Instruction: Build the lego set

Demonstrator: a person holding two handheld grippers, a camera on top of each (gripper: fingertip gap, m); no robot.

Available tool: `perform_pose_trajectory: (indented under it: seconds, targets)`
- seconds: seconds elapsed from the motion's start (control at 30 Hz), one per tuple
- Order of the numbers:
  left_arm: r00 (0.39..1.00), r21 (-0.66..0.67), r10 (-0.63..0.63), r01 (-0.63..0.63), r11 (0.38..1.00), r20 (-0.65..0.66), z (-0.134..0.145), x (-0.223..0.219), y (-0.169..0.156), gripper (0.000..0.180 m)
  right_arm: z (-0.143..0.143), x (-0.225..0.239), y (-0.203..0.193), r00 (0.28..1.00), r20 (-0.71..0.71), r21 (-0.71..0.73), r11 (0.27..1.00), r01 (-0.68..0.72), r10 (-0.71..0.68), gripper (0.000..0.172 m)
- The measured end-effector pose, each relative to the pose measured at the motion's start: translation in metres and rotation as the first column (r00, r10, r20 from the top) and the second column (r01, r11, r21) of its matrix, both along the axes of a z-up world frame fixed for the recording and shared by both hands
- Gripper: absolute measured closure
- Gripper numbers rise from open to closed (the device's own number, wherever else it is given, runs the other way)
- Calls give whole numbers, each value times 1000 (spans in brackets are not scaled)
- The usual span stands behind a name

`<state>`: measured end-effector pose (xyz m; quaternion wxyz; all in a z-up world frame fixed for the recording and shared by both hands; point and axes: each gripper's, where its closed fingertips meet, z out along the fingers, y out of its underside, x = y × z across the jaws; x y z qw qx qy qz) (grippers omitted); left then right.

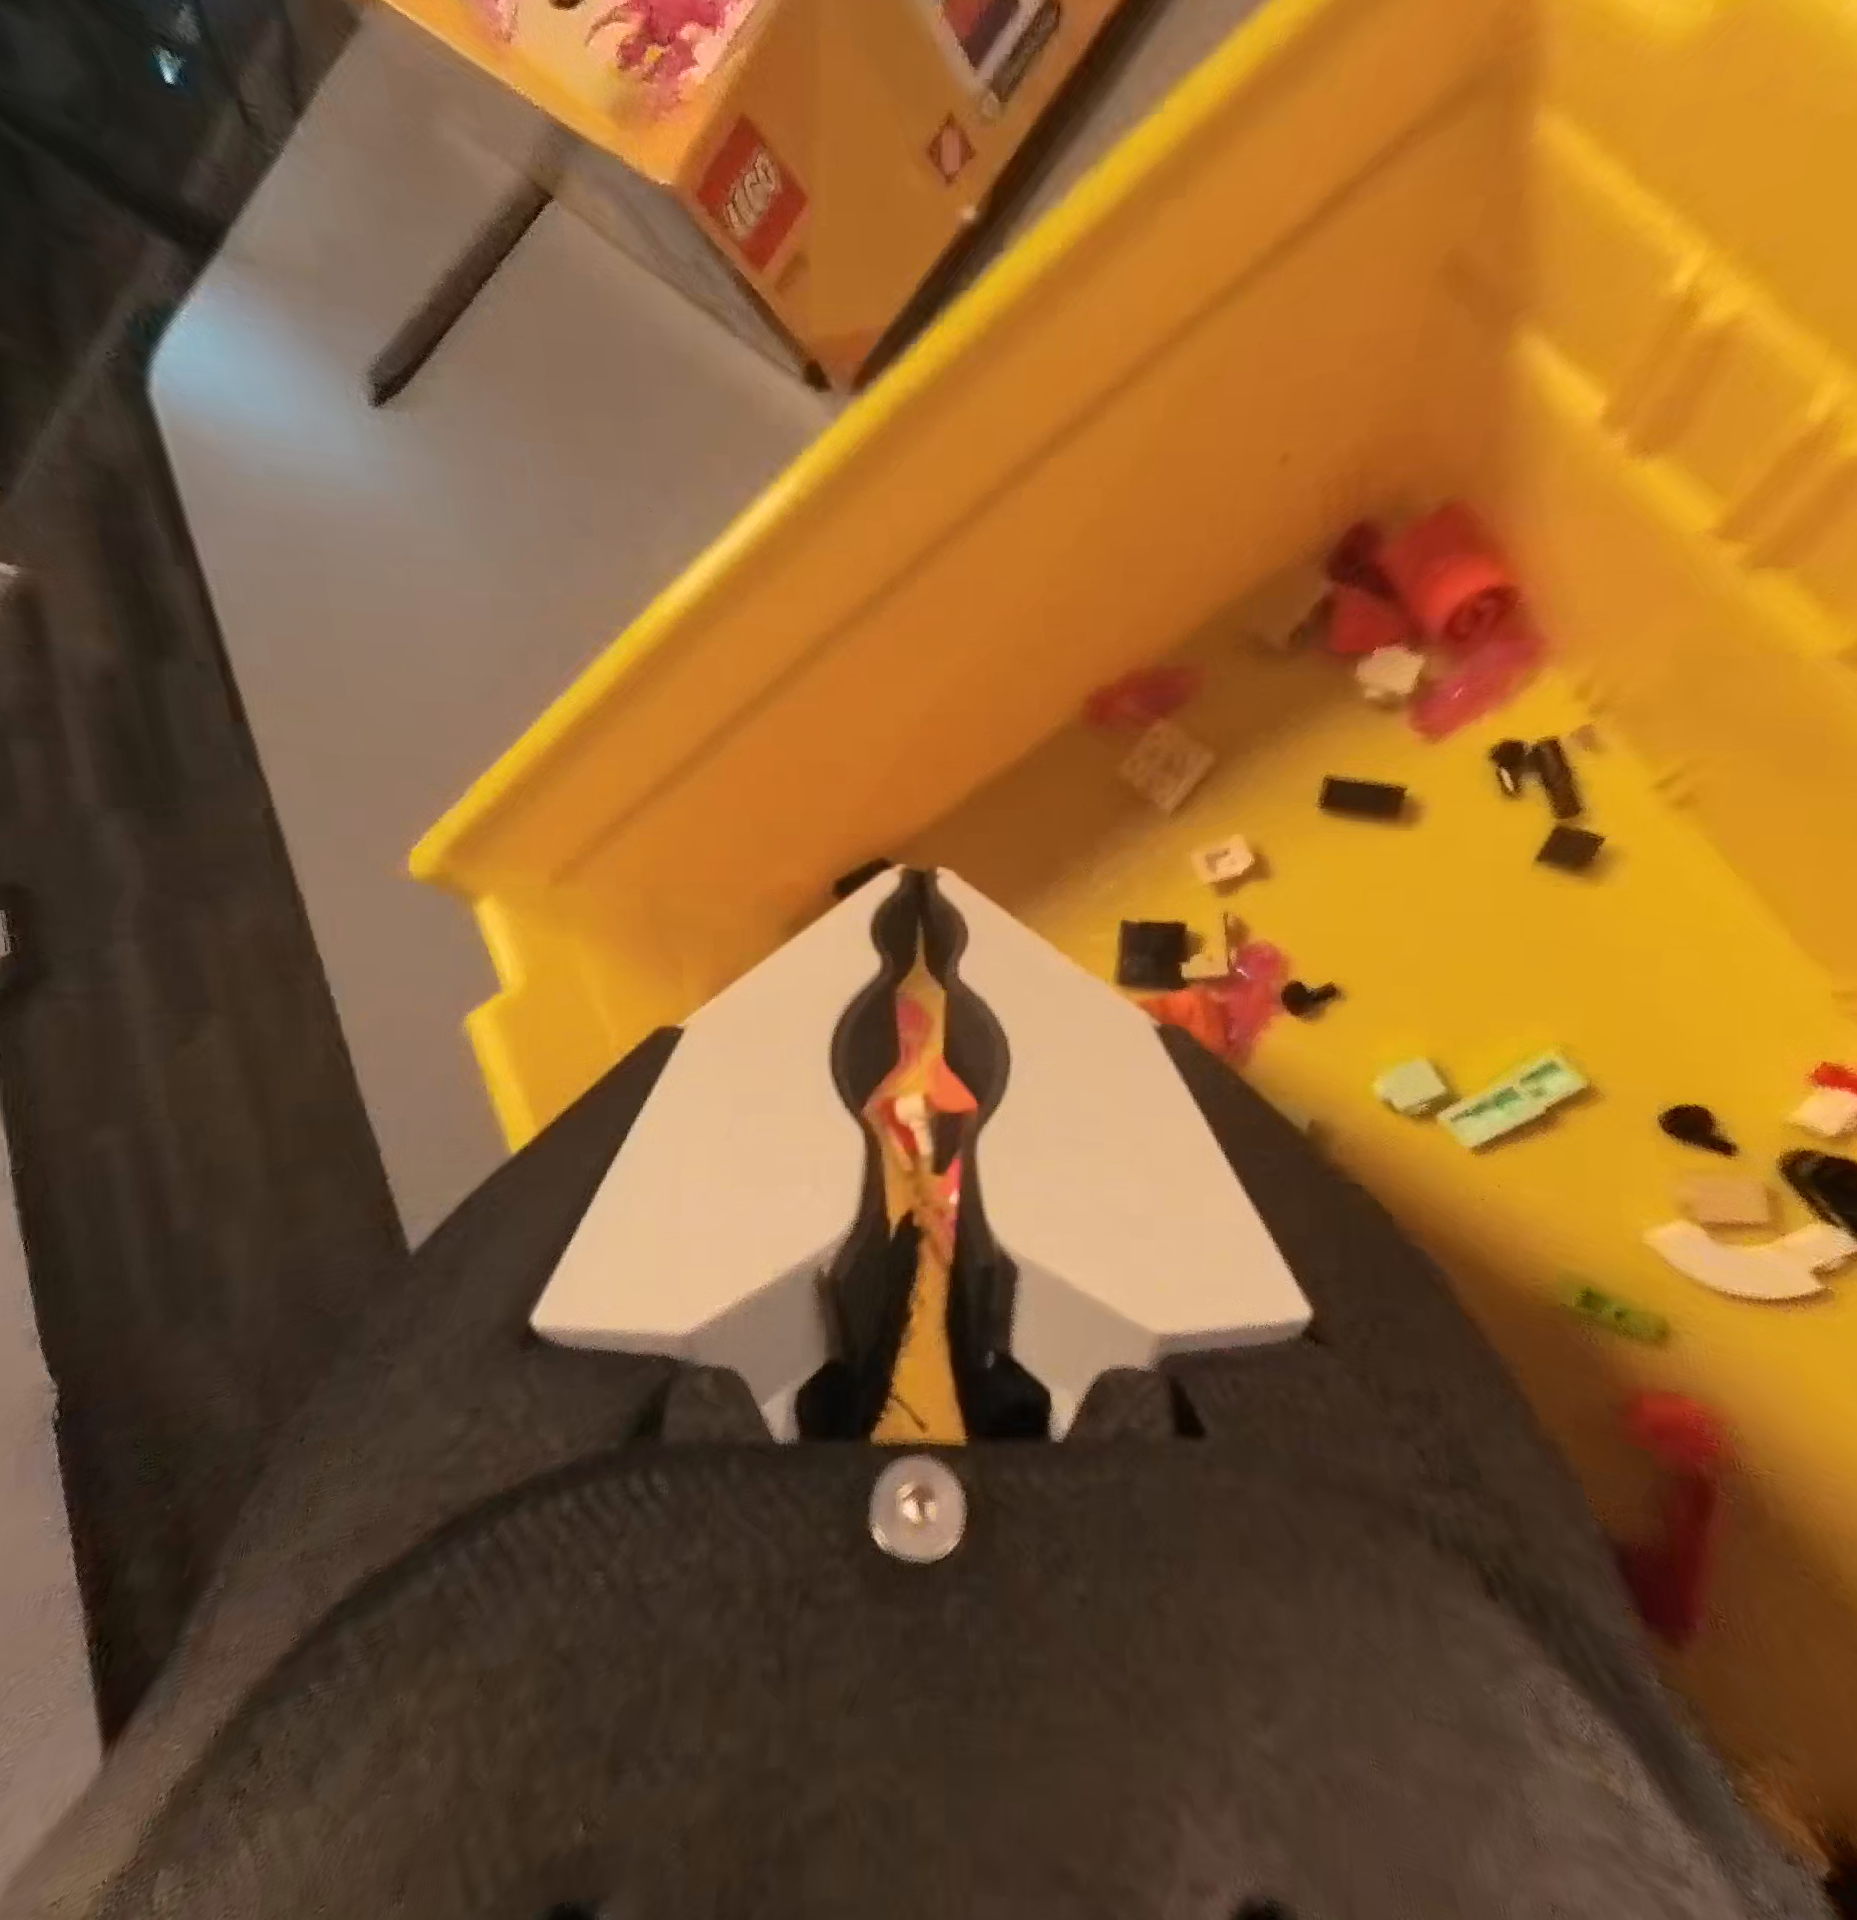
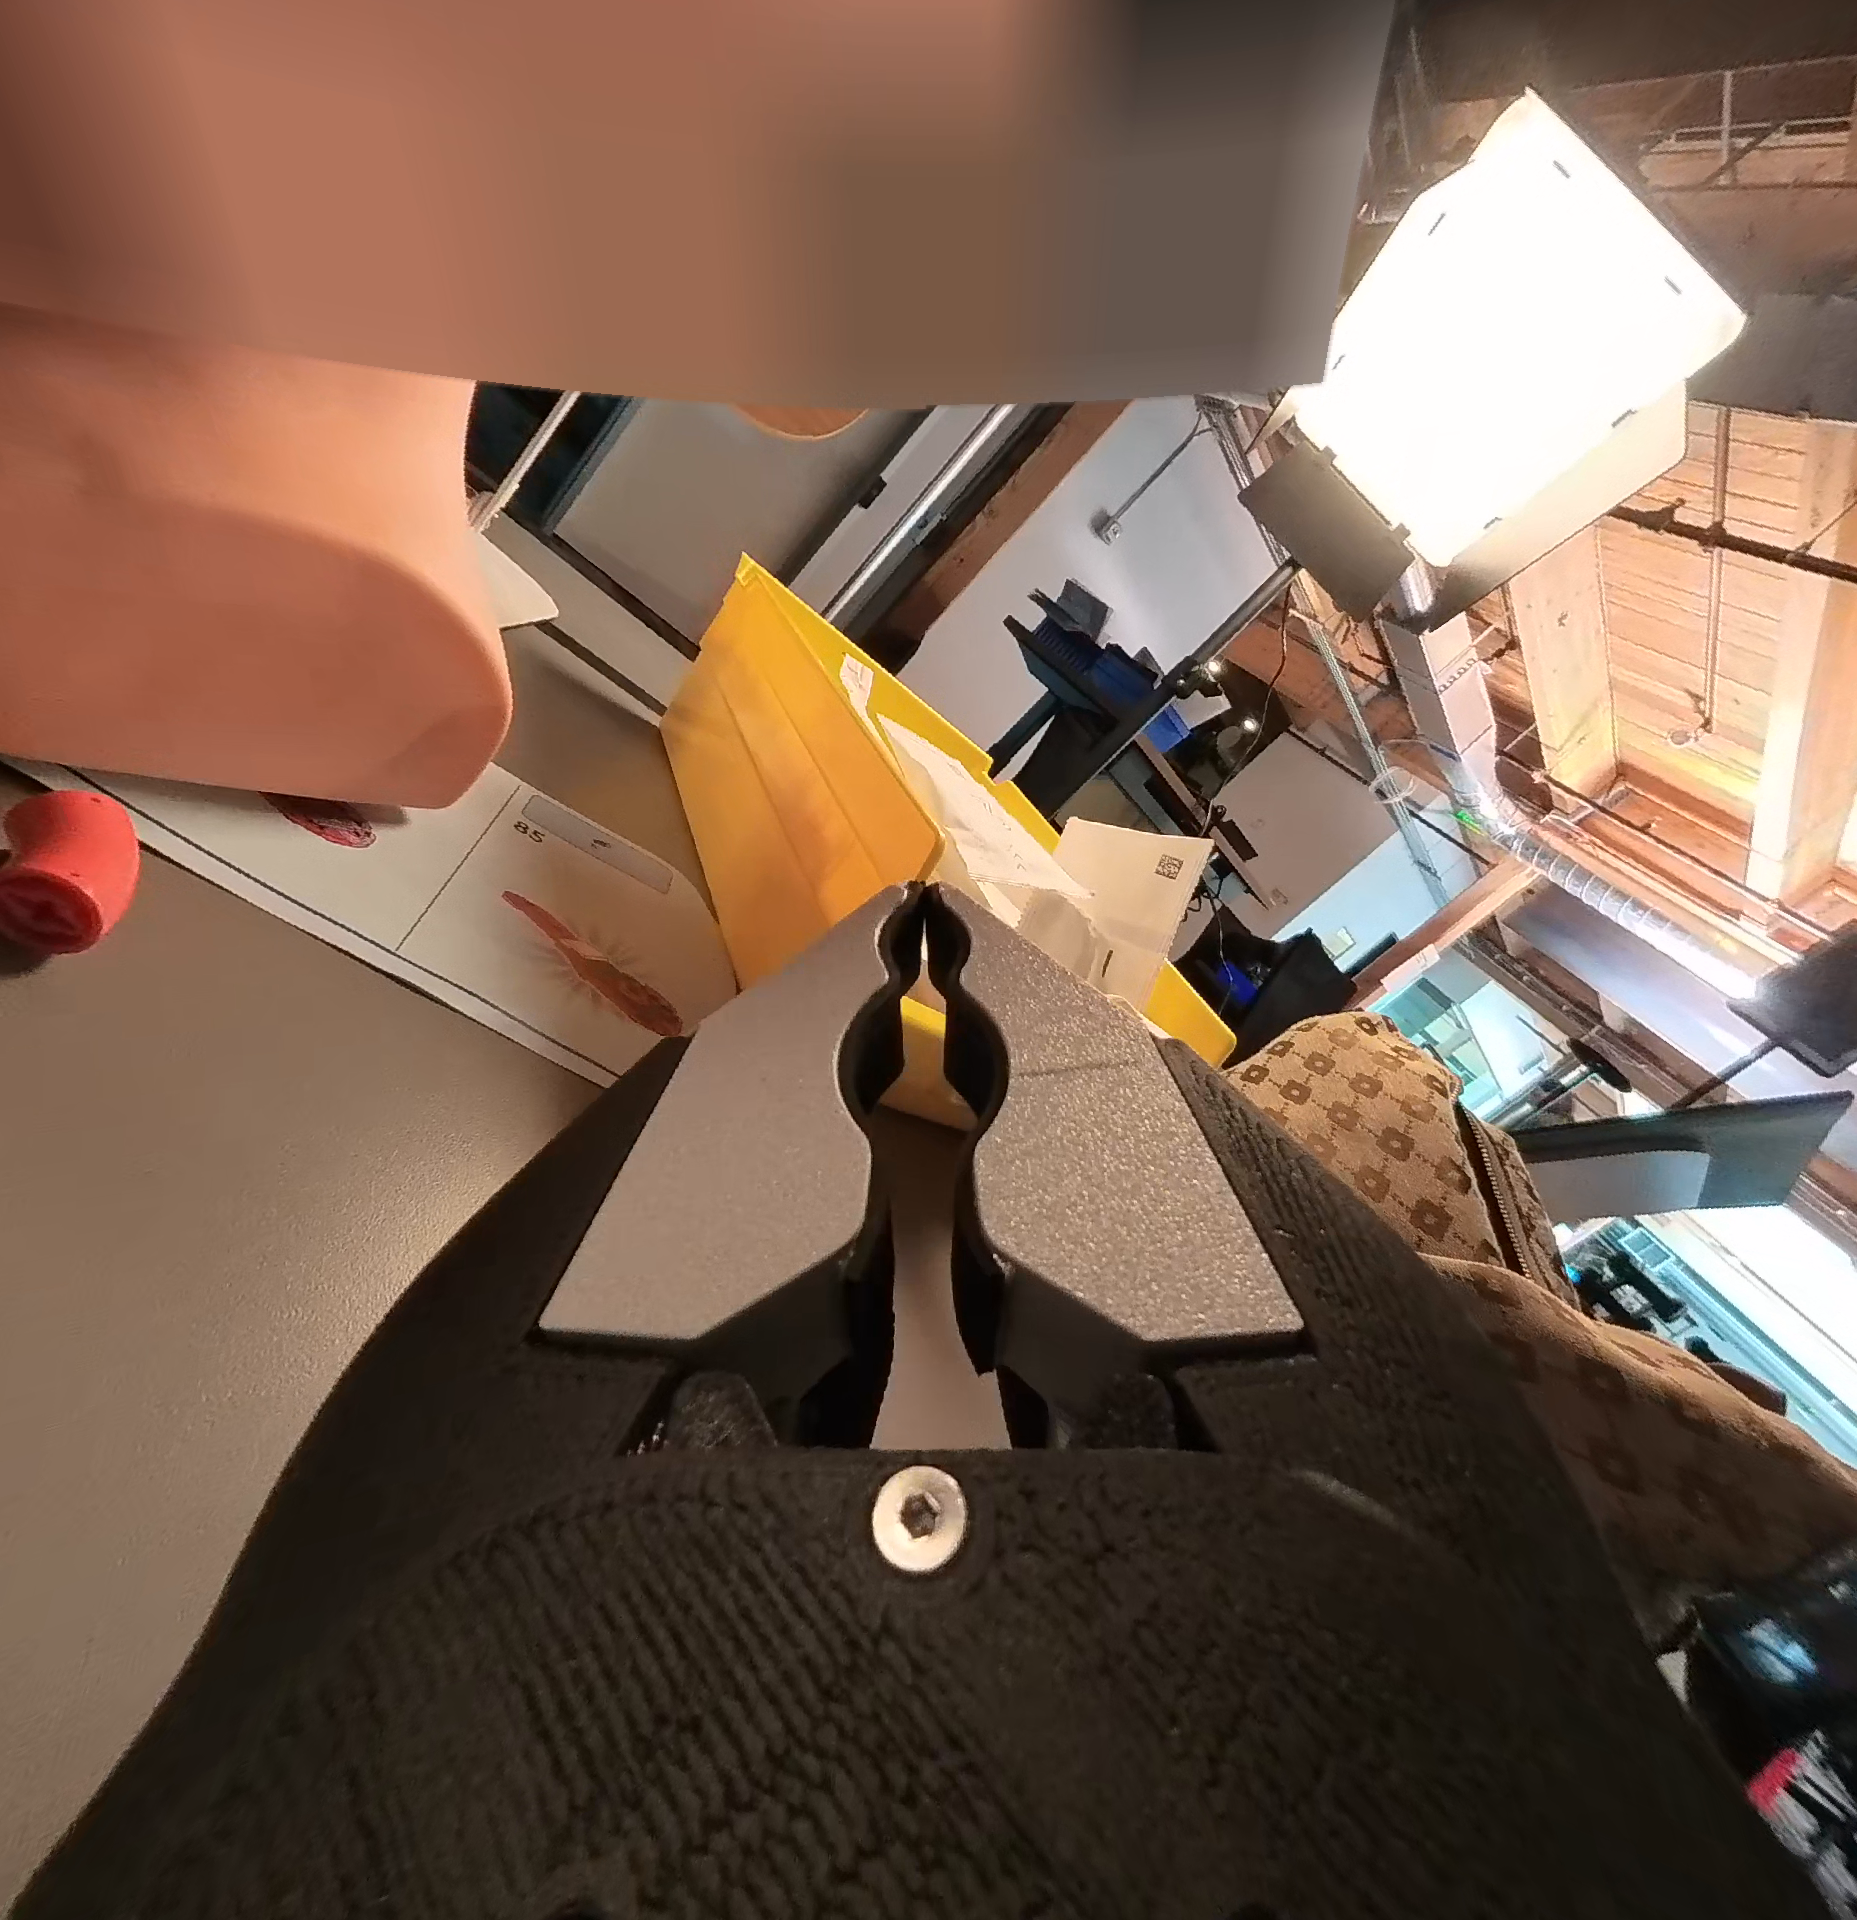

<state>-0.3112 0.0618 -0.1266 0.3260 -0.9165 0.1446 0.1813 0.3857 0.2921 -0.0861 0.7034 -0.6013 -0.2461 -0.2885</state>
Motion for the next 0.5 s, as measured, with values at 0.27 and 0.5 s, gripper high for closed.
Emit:
perform_pose_trajectory:
  seconds: [0.27,0.5]
  targets:
    - [999,-204,47,-45,978,4,7,-22,0,180,-4,-9,1,999,37,-17,999,-30,31,172]
    - [993,-605,98,-119,788,-68,-30,-36,-56,180,-7,-11,2,997,65,-30,999,-29,31,172]
